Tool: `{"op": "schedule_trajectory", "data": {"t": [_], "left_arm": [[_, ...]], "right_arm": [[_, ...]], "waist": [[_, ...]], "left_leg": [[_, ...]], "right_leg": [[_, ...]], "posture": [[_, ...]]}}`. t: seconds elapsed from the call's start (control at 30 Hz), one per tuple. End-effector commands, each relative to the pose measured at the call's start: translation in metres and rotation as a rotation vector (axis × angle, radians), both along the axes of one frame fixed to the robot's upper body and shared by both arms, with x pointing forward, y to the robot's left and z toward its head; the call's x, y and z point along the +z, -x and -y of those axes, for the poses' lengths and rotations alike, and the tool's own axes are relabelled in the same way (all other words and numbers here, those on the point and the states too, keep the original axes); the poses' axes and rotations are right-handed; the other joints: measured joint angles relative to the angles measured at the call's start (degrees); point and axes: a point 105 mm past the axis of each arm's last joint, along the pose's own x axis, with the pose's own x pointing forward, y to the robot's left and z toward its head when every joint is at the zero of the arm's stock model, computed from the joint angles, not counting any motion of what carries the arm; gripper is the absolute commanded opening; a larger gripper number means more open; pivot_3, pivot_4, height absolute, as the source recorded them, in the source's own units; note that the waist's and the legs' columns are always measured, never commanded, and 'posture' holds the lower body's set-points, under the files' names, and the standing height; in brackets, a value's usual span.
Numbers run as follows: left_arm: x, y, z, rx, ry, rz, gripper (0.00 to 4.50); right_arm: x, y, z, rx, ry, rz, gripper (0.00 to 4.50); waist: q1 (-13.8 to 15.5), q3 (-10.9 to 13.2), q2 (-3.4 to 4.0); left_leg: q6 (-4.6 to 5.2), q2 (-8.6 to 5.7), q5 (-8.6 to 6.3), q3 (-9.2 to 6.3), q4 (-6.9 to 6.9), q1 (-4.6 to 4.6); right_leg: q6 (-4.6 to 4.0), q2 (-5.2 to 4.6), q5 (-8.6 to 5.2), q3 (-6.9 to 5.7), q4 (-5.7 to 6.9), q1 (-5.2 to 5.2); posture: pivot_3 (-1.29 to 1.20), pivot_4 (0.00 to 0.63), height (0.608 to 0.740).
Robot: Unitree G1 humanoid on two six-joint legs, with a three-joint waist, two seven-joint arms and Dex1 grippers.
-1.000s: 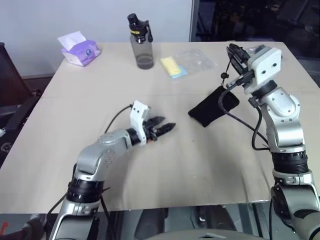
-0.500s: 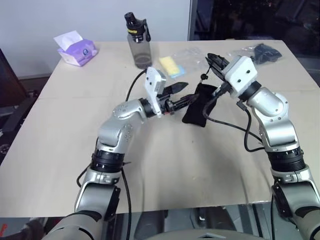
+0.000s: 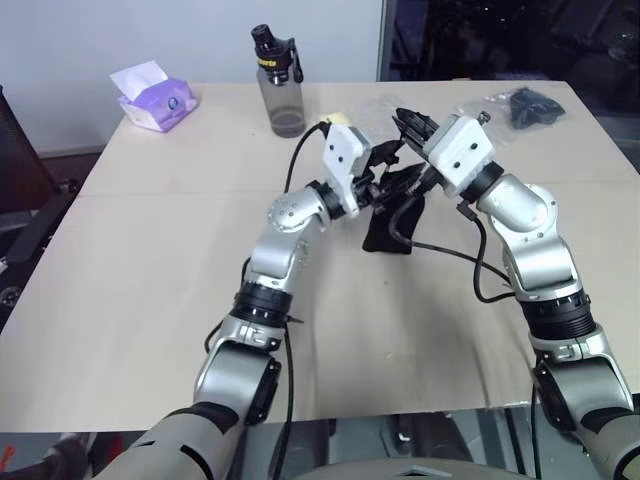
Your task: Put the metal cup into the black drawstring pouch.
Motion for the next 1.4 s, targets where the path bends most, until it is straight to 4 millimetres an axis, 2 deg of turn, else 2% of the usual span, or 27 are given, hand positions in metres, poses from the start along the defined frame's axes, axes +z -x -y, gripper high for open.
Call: {"op": "schedule_trajectory", "data": {"t": [0.03,0.07,0.1,0.2,0.27,0.47,0.57,0.7,0.83,0.9,1.0,1.03,1.1,1.23,1.33,1.4], "left_arm": [[0.017,0.005,0.000,-0.015,0.027,0.071,0.76],[0.017,0.006,-0.001,-0.015,0.025,0.074,0.37],[0.016,0.006,-0.001,-0.014,0.025,0.076,0.21],[0.013,0.006,-0.003,-0.003,0.019,0.072,0.21],[0.007,0.005,-0.006,0.008,0.005,0.053,0.21],[-0.017,-0.004,-0.011,0.061,-0.081,0.003,0.21],[-0.021,-0.006,-0.008,0.065,-0.095,-0.014,0.21],[-0.022,-0.005,-0.005,0.060,-0.090,-0.017,0.21],[-0.025,-0.006,-0.005,0.084,-0.100,-0.019,0.21],[-0.016,-0.003,-0.007,0.087,-0.060,0.024,0.21],[-0.013,-0.006,-0.010,0.117,-0.062,0.035,1.69],[-0.011,-0.011,-0.012,0.151,-0.070,0.036,2.03],[-0.003,-0.019,-0.018,0.201,-0.100,0.056,3.02],[0.017,-0.010,-0.024,0.119,-0.068,0.050,3.02],[0.023,0.007,-0.044,0.036,-0.096,0.034,3.02],[0.026,0.009,-0.061,0.042,-0.091,0.004,3.02]], "right_arm": [[0.020,0.010,-0.003,0.017,-0.014,0.084,0.00],[0.020,0.010,-0.002,0.016,-0.015,0.085,0.00],[0.020,0.009,-0.002,0.013,-0.015,0.085,0.00],[0.020,0.008,0.001,0.004,-0.019,0.084,0.00],[0.028,0.007,0.006,-0.005,-0.072,0.083,0.00],[0.093,0.013,0.026,0.028,-0.354,0.128,0.00],[0.132,0.025,0.036,0.138,-0.593,0.116,0.00],[0.149,0.034,0.041,0.237,-0.762,0.076,0.00],[0.150,0.035,0.043,0.262,-0.826,0.034,0.00],[0.138,0.033,0.036,0.222,-0.713,0.043,0.00],[0.130,0.033,0.030,0.216,-0.663,0.037,0.00],[0.130,0.033,0.030,0.217,-0.668,0.035,0.00],[0.129,0.033,0.032,0.213,-0.659,0.030,0.00],[0.118,0.029,0.035,0.191,-0.604,0.003,0.00],[0.095,0.026,0.034,0.163,-0.499,-0.046,0.00],[0.086,0.027,0.031,0.164,-0.470,-0.075,0.00]], "waist": [[0.0,0.0,0.00],[0.0,0.0,0.00],[0.0,0.0,0.00],[0.0,0.0,0.00],[0.0,0.0,0.00],[0.0,0.0,0.07],[0.0,0.0,0.07],[0.1,0.0,0.07],[0.0,0.0,0.08],[0.0,0.1,0.09],[0.0,0.1,0.12],[-0.1,0.1,0.11],[-0.1,0.1,0.11],[-0.1,0.1,0.11],[-0.2,0.1,0.12],[-0.5,0.1,0.14]], "left_leg": [[0.00,0.00,0.00,0.00,0.00,0.00],[0.00,0.00,0.00,0.00,0.00,0.01],[0.00,0.00,0.00,-0.01,0.00,0.01],[0.00,0.00,0.00,-0.01,0.00,0.01],[0.00,0.00,0.00,-0.01,0.00,0.01],[0.00,0.01,0.00,-0.02,0.00,-0.01],[0.00,0.02,0.00,-0.06,0.00,0.00],[0.00,0.02,0.00,-0.07,-0.02,-0.02],[0.01,0.02,0.00,-0.02,-0.03,-0.04],[0.01,0.02,0.00,-0.04,-0.04,-0.04],[0.01,0.02,0.00,-0.04,-0.06,-0.04],[0.01,0.02,0.00,-0.04,-0.06,-0.03],[0.01,0.03,0.00,-0.07,-0.06,-0.03],[0.01,0.03,0.00,-0.08,-0.05,-0.03],[0.01,0.04,0.00,-0.06,-0.06,-0.04],[0.01,0.05,0.00,-0.03,-0.09,-0.04]], "right_leg": [[0.00,0.00,0.00,0.00,0.00,0.00],[0.00,0.00,0.00,0.00,0.00,0.00],[0.00,0.00,0.00,0.00,0.00,0.00],[0.00,0.00,0.00,0.00,0.01,0.00],[0.00,0.00,0.00,0.00,0.01,0.00],[0.00,0.01,0.01,0.00,0.07,-0.05],[0.00,0.01,0.01,-0.04,0.07,-0.03],[0.00,0.00,0.01,-0.07,0.07,-0.03],[0.00,-0.01,0.01,-0.03,0.05,-0.04],[0.00,0.00,0.01,-0.04,0.06,-0.05],[0.00,0.00,0.01,-0.05,0.06,-0.07],[0.01,0.01,0.00,-0.05,0.06,-0.07],[0.01,0.02,0.01,-0.07,0.07,-0.07],[0.01,0.03,0.01,-0.08,0.10,-0.07],[0.00,0.02,0.01,-0.06,0.07,-0.07],[0.01,0.03,0.00,-0.01,0.07,-0.11]], "posture": [[0.00,0.150,0.740],[0.00,0.150,0.740],[0.00,0.150,0.740],[0.00,0.150,0.740],[0.00,0.150,0.740],[0.00,0.150,0.740],[0.00,0.150,0.740],[0.00,0.150,0.740],[0.00,0.150,0.740],[0.00,0.150,0.740],[0.00,0.150,0.740],[0.00,0.150,0.740],[0.00,0.150,0.740],[0.00,0.150,0.740],[0.00,0.150,0.740],[0.00,0.150,0.740]]}}
